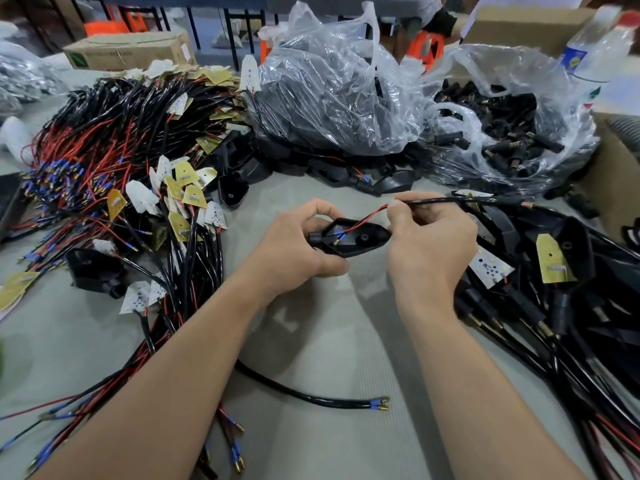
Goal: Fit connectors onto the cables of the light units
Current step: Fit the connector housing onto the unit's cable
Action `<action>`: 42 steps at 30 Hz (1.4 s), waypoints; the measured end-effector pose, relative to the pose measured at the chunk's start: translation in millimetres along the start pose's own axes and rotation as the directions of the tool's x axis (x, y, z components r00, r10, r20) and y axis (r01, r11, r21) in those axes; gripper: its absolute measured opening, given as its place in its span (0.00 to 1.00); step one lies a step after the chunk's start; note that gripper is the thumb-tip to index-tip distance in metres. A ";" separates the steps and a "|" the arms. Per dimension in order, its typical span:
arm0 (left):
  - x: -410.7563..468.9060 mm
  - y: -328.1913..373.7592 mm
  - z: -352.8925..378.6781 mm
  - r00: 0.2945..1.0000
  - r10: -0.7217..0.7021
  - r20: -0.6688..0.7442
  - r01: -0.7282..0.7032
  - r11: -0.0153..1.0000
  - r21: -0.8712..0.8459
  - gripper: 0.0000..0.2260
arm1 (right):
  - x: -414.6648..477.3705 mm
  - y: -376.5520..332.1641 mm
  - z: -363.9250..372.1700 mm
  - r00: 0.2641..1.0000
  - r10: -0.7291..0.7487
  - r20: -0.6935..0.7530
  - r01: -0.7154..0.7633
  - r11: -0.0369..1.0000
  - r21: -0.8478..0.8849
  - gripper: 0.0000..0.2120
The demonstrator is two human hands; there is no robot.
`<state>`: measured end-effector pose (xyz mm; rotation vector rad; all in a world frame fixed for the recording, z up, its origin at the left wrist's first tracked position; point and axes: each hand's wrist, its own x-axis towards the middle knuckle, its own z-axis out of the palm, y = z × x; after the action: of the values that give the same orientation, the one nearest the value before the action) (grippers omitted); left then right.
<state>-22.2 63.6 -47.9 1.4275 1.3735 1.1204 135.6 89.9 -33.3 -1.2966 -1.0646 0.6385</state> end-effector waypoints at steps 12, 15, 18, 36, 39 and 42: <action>0.1 -7.8 4.7 0.991 0.009 -0.133 -0.010 1.000 -0.001 0.21 | 2.3 2.9 5.4 0.968 0.082 0.239 -0.157 0.936 0.314 0.11; 1.7 -9.5 5.6 0.988 0.034 -0.152 -0.030 0.999 0.026 0.21 | 1.6 2.6 5.1 0.955 0.088 0.282 -0.175 0.938 0.298 0.11; 4.1 -9.7 4.7 0.973 0.032 -0.229 -0.027 0.999 0.025 0.21 | 3.3 3.8 3.8 0.952 0.059 0.302 -0.120 0.975 0.186 0.11; 3.1 -8.8 6.4 0.935 0.166 -0.312 -0.128 0.982 0.140 0.24 | -8.1 -3.5 4.2 0.968 -0.013 0.252 0.037 0.995 -0.094 0.13; 4.8 -9.9 5.6 0.932 0.146 -0.332 -0.119 0.988 0.099 0.23 | -6.8 -3.9 4.2 0.984 -0.040 0.171 0.063 0.990 -0.128 0.09; 5.5 -11.2 5.0 0.937 0.129 -0.325 -0.114 0.991 0.066 0.23 | -3.5 -5.4 1.7 0.993 -0.037 0.113 0.058 0.982 -0.182 0.07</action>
<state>-20.1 69.7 -59.7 1.4184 1.5652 1.4690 131.7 86.5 -29.1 -1.4039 -1.2648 0.5904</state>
